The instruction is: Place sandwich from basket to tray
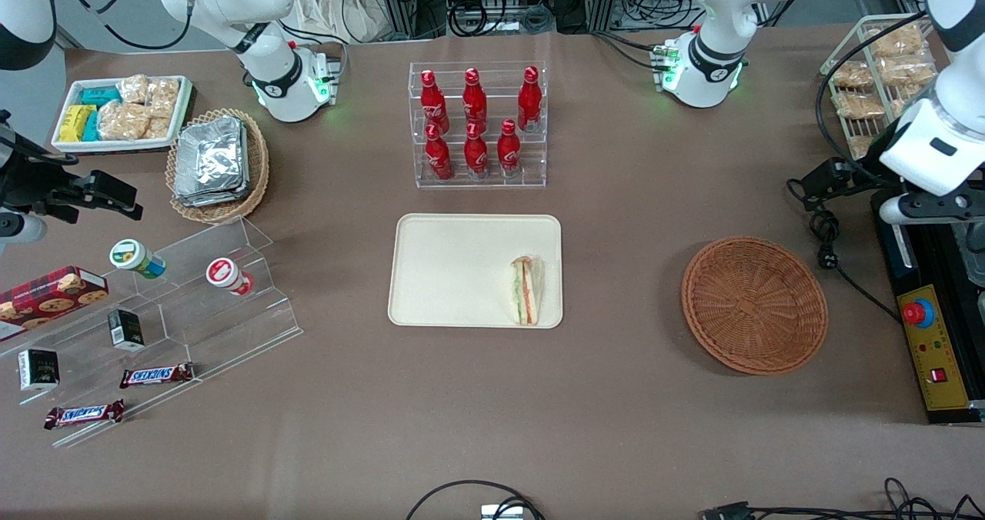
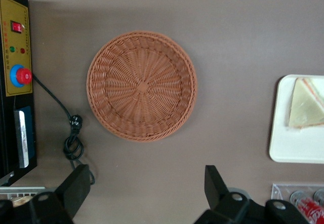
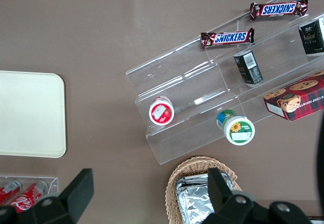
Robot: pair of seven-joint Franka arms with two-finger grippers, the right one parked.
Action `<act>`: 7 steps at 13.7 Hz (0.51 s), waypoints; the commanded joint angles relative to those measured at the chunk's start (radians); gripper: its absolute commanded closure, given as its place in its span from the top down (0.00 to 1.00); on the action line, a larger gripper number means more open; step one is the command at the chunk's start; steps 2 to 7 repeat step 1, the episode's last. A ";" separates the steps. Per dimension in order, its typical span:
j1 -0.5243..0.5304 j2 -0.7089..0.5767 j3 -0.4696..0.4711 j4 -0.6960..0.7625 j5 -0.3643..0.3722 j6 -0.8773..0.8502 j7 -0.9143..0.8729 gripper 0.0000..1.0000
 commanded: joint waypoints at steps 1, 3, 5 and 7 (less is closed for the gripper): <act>-0.022 -0.035 0.022 -0.001 -0.003 -0.051 0.027 1.00; -0.022 -0.035 0.022 -0.001 -0.003 -0.051 0.027 1.00; -0.022 -0.035 0.022 -0.001 -0.003 -0.051 0.027 1.00; -0.022 -0.035 0.022 -0.001 -0.003 -0.051 0.027 1.00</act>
